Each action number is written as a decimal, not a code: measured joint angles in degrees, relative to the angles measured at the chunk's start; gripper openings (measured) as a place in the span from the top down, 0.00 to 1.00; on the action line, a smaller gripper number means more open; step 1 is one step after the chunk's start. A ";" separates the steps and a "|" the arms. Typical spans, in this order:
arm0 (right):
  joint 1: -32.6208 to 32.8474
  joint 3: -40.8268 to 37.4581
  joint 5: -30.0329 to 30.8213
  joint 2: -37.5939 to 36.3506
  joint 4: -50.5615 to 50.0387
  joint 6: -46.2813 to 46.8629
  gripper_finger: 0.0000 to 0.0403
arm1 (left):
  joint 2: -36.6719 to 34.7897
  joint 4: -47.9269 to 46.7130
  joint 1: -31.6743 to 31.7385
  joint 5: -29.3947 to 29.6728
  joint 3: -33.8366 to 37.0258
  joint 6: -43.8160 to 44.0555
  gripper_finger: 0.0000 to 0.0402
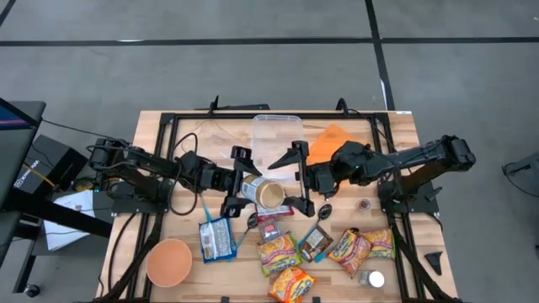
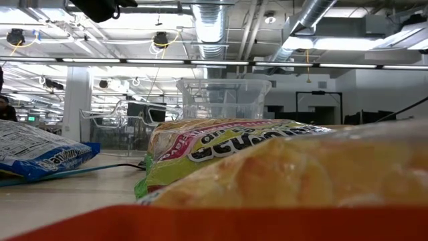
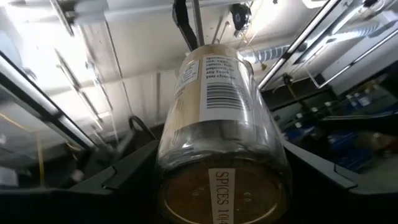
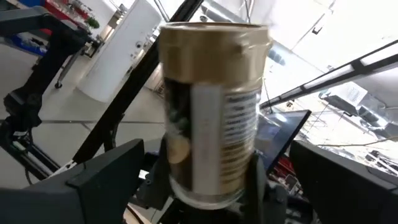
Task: Pick & Place Food Item
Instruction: Put the golden seasoning bottle into the transparent bin
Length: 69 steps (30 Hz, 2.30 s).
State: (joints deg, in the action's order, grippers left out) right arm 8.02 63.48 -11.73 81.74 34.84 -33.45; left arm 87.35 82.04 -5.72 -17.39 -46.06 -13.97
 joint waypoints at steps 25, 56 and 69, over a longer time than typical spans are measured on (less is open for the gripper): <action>-1.43 0.05 -7.95 -0.49 -1.35 1.53 0.01 | 0.00 -8.00 1.29 0.60 0.02 10.20 0.32; -1.45 0.70 -6.03 -0.47 -1.06 3.48 0.34 | 0.02 -9.36 4.53 1.40 0.04 11.67 0.32; -1.30 0.59 -0.03 -0.51 -0.53 5.83 0.34 | -0.04 -12.41 6.67 1.45 -0.02 8.85 0.19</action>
State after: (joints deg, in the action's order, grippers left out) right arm 6.72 64.07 -11.76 81.23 34.31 -27.63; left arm 87.31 69.63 0.95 -15.94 -46.09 -5.12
